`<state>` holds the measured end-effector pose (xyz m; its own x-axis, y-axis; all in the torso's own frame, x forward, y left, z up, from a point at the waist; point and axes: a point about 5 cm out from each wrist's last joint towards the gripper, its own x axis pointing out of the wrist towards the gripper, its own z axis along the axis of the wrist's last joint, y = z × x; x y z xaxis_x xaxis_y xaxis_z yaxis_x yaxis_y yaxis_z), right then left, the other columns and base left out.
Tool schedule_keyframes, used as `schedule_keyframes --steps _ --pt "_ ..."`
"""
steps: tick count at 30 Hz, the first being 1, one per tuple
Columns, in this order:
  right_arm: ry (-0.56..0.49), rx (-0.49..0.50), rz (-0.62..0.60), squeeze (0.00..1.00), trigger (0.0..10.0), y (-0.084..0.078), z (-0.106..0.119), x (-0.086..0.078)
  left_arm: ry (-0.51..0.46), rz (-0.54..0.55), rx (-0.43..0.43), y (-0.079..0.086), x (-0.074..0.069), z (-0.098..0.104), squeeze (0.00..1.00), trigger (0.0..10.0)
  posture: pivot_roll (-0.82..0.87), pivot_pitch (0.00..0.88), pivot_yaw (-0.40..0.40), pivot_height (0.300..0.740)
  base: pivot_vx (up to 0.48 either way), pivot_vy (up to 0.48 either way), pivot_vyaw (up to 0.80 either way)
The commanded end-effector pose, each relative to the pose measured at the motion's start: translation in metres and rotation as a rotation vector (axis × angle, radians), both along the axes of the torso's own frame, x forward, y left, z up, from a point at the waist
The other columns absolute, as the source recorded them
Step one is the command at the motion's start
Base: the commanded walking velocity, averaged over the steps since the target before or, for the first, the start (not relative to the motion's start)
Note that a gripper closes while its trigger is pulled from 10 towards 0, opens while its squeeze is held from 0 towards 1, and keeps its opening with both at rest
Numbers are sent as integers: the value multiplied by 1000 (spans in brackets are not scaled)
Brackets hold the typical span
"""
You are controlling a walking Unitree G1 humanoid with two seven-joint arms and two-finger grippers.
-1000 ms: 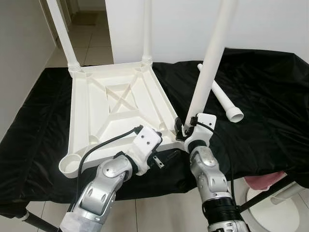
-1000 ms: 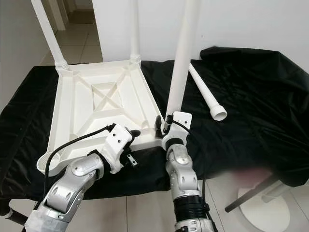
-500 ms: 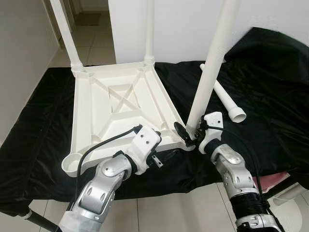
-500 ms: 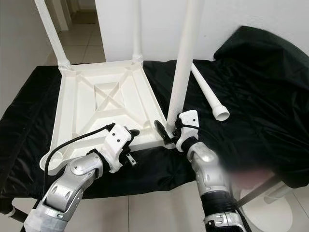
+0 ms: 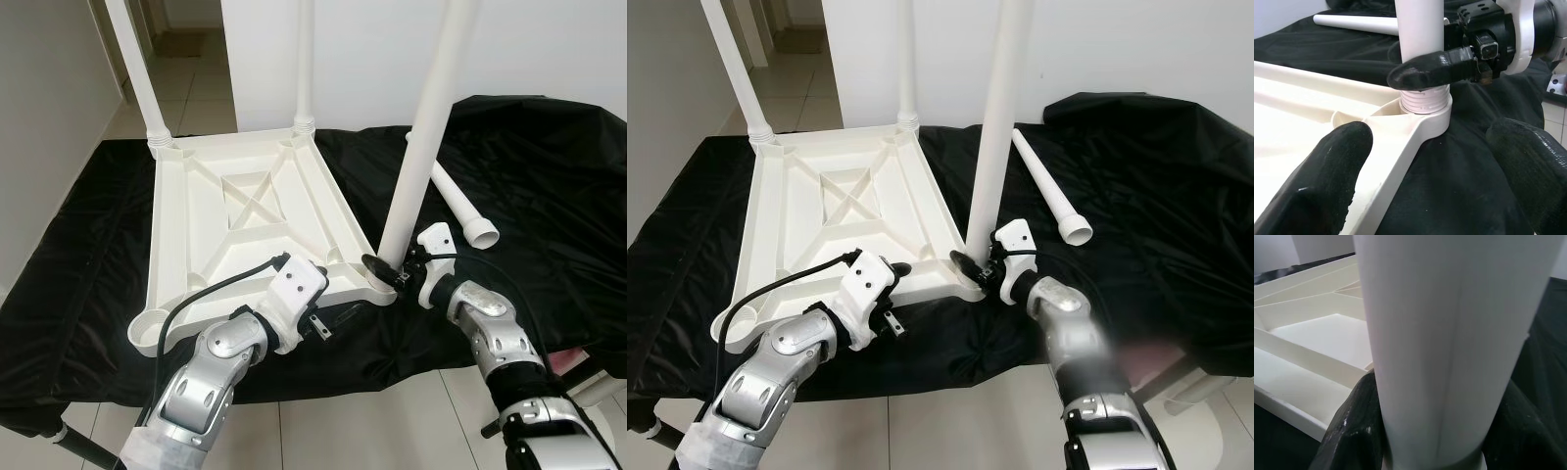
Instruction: Building children table
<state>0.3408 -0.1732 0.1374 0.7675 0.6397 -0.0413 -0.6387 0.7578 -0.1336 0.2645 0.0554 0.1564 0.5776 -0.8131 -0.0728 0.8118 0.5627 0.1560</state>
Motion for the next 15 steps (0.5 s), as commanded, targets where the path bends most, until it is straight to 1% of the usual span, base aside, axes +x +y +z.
schedule_keyframes --steps 1,2,3,7,11,13,15 --pt "30 2 -2 0 0 -4 -8 -2 1 30 11 2 2 0 0 10000 -21 0 35 740 0 0 0" --pt "39 19 -2 0 0 -5 -10 -2 1 30 10 2 2 0 0 10000 -19 0 39 740 0 0 0" --pt "50 48 -11 0 10000 -6 -12 -4 1 29 11 3 3 0 0 10000 -19 0 39 740 0 0 0" --pt "51 91 -32 0 10000 -4 -13 -7 6 25 14 4 3 0 0 10000 -19 0 39 740 0 0 0" --pt "45 99 -39 0 10000 -2 -13 -9 5 24 15 3 3 0 0 10000 -31 0 41 740 0 0 0" --pt "32 114 -82 0 10000 0 -12 -10 10 22 13 3 2 -1 0 10000 -33 0 38 740 0 0 0" --pt "32 114 -82 0 10000 0 -12 -10 10 22 13 3 2 -1 0 10000 -33 0 38 740 0 0 0"
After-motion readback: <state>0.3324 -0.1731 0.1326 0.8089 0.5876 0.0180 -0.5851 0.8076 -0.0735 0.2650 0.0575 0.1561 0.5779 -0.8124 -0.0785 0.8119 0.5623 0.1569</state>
